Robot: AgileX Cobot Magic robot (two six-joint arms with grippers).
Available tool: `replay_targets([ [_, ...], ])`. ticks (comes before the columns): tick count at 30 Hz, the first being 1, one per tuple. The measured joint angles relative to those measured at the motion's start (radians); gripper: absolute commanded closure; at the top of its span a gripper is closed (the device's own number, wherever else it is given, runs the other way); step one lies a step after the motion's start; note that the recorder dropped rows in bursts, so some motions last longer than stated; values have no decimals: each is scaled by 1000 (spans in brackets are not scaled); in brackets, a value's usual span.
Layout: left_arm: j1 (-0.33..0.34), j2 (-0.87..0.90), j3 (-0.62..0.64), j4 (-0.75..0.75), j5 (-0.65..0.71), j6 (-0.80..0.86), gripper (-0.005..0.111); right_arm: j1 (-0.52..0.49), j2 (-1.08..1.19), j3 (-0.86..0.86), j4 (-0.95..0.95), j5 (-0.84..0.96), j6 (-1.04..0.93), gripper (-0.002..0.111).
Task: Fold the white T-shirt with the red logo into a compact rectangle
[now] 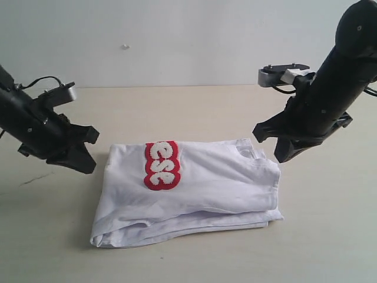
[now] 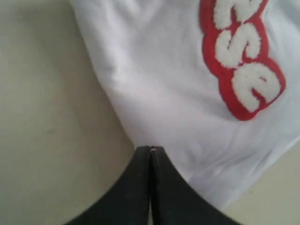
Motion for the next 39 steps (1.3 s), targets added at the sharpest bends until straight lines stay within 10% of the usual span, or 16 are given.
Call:
replay_targets([
  [5,0,-225,273,-129,-302,44,107,0,-151,105,-10,-84,-10,108],
  [14,0,-576,549,-554,-439,342,107,0,-453,352,-14,-278,-15,108],
  [39,0,-1171,761,-589,-570,389,107,0,-965,599,-2,-418,-21,108],
])
